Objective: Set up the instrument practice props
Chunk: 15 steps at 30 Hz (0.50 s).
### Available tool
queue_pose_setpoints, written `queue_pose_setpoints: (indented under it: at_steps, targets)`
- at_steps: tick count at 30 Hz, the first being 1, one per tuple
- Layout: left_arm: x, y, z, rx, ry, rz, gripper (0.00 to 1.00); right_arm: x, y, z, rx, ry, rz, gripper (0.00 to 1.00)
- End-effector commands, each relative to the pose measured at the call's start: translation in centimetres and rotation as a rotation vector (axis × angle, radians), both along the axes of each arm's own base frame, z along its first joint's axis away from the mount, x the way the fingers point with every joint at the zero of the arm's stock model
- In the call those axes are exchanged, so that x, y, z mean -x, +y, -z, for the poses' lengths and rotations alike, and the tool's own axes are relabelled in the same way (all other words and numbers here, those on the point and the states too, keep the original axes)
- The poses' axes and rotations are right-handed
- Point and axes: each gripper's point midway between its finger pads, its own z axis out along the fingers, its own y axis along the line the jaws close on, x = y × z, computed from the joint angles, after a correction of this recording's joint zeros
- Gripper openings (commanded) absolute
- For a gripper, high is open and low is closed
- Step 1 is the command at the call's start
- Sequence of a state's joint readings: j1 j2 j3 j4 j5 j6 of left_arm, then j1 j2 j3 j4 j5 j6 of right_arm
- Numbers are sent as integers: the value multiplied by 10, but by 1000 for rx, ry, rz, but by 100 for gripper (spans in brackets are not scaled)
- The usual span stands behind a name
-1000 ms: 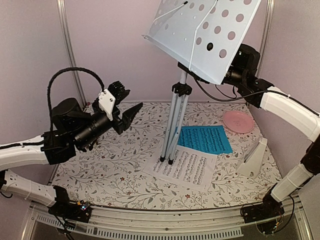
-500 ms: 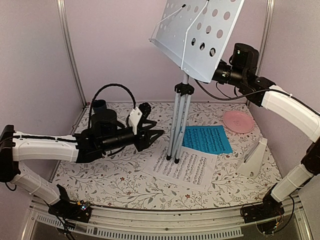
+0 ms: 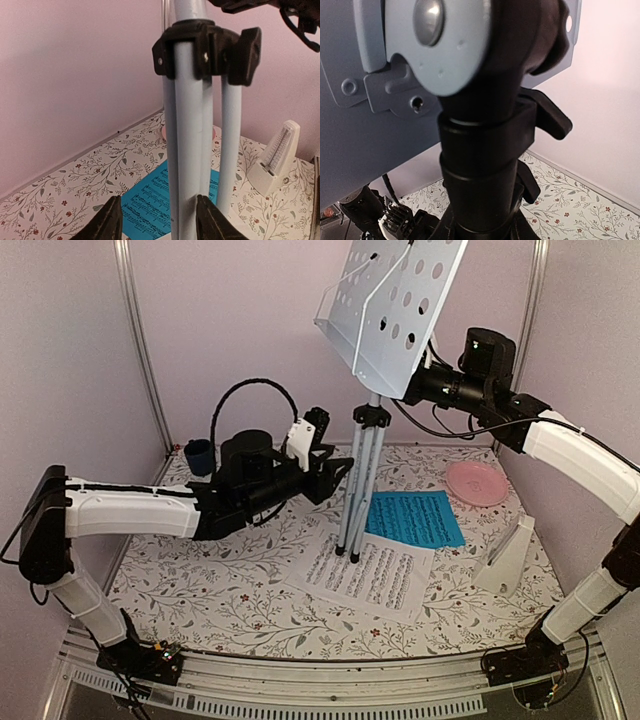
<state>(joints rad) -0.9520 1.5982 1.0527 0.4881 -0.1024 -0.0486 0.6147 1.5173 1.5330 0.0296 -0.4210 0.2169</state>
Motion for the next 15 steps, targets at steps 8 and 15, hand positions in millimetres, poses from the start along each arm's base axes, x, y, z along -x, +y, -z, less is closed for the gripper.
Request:
queue_pose_setpoints:
  at_steps: [8,15]
  targets:
    - [-18,-19,-1,-58,-26,-76,53,46,-39,-141,-273,-335,73,0]
    - [-28,-22,16,-106,8,-146,52,47,-40,-142,-271,-341,87,0]
